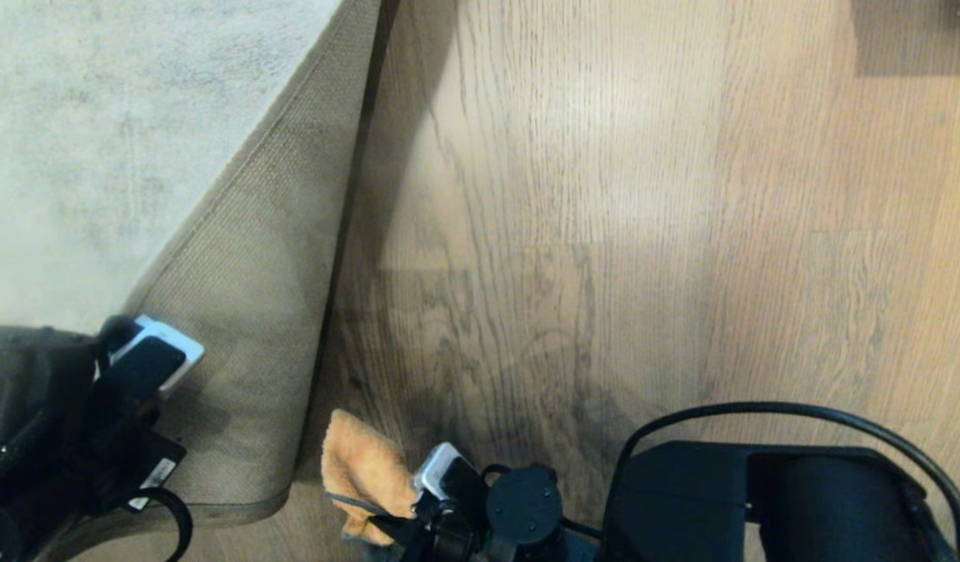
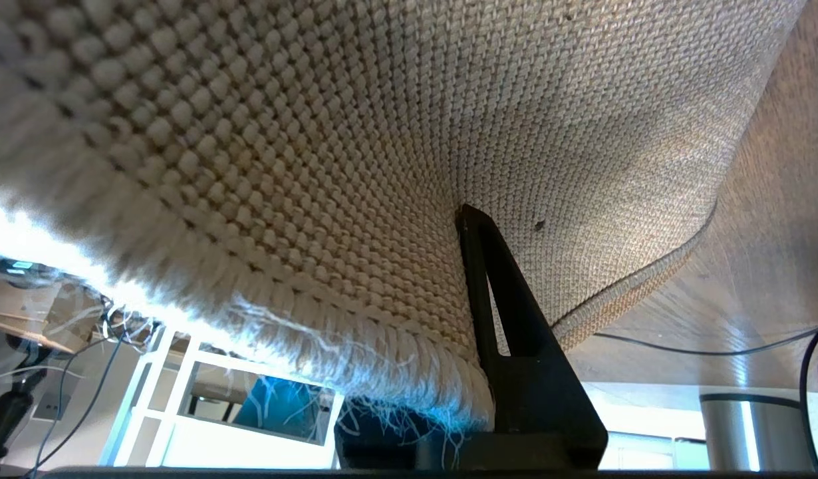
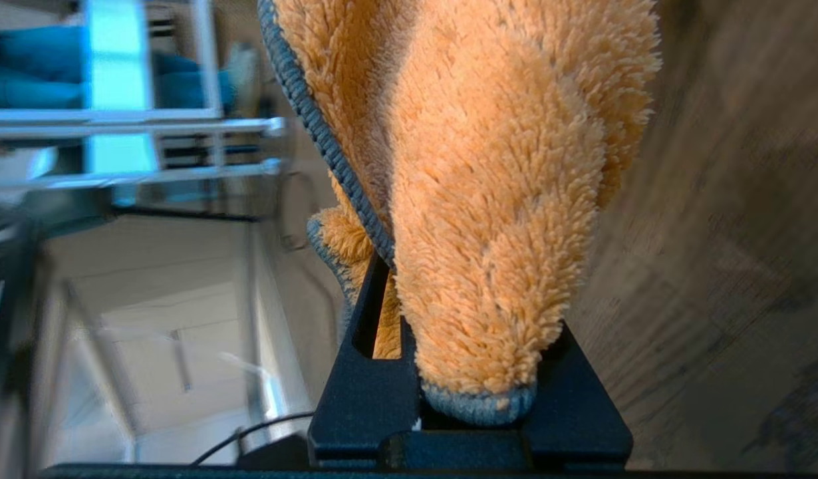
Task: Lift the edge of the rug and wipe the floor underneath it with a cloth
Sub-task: Wipe the floor under the carpet with a rag
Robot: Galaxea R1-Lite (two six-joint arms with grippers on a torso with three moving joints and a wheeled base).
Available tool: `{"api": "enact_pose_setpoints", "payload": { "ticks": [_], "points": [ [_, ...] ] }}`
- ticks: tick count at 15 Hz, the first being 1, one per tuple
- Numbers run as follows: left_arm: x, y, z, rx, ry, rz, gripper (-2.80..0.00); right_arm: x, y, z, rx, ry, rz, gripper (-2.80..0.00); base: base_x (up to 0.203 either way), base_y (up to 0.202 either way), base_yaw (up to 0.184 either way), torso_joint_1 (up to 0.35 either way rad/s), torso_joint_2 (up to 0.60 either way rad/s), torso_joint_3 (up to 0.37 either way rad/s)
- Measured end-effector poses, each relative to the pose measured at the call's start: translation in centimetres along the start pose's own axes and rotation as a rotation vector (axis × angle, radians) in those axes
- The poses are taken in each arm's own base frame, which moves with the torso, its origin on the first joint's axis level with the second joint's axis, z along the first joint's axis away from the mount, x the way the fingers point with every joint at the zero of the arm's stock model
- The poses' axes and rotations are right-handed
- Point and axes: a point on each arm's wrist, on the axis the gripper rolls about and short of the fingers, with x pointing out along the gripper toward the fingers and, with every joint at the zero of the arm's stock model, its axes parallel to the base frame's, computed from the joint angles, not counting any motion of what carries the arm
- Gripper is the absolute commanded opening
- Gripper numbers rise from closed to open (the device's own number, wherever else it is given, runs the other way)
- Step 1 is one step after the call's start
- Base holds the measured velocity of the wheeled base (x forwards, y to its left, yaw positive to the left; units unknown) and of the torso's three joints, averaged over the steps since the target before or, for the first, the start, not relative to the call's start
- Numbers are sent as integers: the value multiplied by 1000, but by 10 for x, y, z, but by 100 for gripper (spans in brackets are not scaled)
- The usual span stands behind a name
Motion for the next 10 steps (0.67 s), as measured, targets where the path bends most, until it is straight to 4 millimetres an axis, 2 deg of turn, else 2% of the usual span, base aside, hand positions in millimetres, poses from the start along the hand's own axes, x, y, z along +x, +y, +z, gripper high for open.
{"api": "enact_pose_setpoints", "payload": {
  "ticks": [3,10],
  "points": [
    [0,-1,-1,-6,4,-2,-280,13,-4,-6,3,-25,-108,-280,0,0,0,0,0,0],
    [1,-4,-6,-6,19,-5,-280,24,-9,-28,4,-8,-153,-280,0,0,0,0,0,0]
  ]
}}
